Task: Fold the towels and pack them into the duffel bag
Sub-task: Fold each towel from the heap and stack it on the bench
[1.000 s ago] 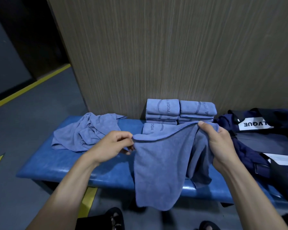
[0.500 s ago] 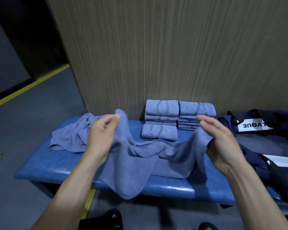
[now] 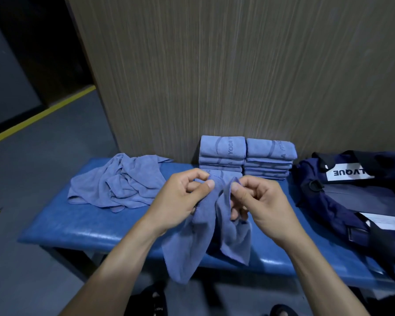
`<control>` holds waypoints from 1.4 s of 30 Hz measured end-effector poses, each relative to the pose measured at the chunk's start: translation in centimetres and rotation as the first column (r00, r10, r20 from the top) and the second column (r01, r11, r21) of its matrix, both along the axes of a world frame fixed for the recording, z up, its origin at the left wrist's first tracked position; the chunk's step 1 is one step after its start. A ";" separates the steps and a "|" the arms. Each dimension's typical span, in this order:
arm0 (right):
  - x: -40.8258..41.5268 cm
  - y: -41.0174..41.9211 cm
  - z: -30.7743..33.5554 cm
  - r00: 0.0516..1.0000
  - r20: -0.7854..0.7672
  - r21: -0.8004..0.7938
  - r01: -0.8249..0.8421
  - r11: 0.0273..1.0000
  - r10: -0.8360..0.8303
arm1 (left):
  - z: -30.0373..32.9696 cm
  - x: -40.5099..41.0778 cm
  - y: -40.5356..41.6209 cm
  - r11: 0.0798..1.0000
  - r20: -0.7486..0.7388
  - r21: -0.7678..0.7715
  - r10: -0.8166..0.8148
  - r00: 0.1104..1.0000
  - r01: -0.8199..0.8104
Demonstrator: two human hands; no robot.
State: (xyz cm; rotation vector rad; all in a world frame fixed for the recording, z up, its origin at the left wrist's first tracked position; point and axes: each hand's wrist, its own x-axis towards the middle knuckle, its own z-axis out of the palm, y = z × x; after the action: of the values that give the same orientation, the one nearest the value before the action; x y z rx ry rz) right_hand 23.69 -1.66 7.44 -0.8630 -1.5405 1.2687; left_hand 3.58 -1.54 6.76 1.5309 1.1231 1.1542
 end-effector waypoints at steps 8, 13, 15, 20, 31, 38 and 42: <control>-1.0 0.0 -0.6 0.968 0.184 0.195 0.133 0.972 -0.169 | 0.9 0.6 -0.9 0.998 -0.041 -0.032 -0.053 0.998 0.052; -0.7 0.2 -0.7 0.932 0.272 0.285 0.160 0.945 -0.240 | 1.0 0.5 -1.0 0.998 -0.056 -0.035 -0.057 0.997 0.056; -0.7 0.2 -0.6 0.932 0.271 0.283 0.161 0.946 -0.240 | 1.0 0.5 -1.1 0.998 -0.066 -0.029 -0.061 0.996 0.059; -0.6 0.1 -0.4 0.931 0.284 0.247 0.160 0.956 -0.229 | 1.0 0.4 -1.1 0.998 -0.086 0.010 -0.067 0.994 0.068; -0.1 0.2 -0.2 0.931 0.309 0.359 0.075 0.930 -0.195 | 1.1 0.5 -1.1 0.992 -0.098 0.078 -0.087 0.991 0.095; -0.1 0.5 -0.2 0.971 0.145 0.321 0.133 0.938 -0.188 | 1.1 0.8 -1.1 0.989 -0.044 0.112 -0.092 0.995 0.096; 1.2 2.0 1.3 0.941 -0.019 0.336 0.324 0.885 -0.337 | 0.3 0.1 -0.7 0.986 -0.114 0.068 -0.144 0.983 0.152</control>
State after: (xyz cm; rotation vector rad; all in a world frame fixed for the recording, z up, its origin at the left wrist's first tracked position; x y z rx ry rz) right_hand 24.94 0.37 8.74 -0.8845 -1.5052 0.7202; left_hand 3.66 -2.29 7.10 1.7246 1.0269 1.0339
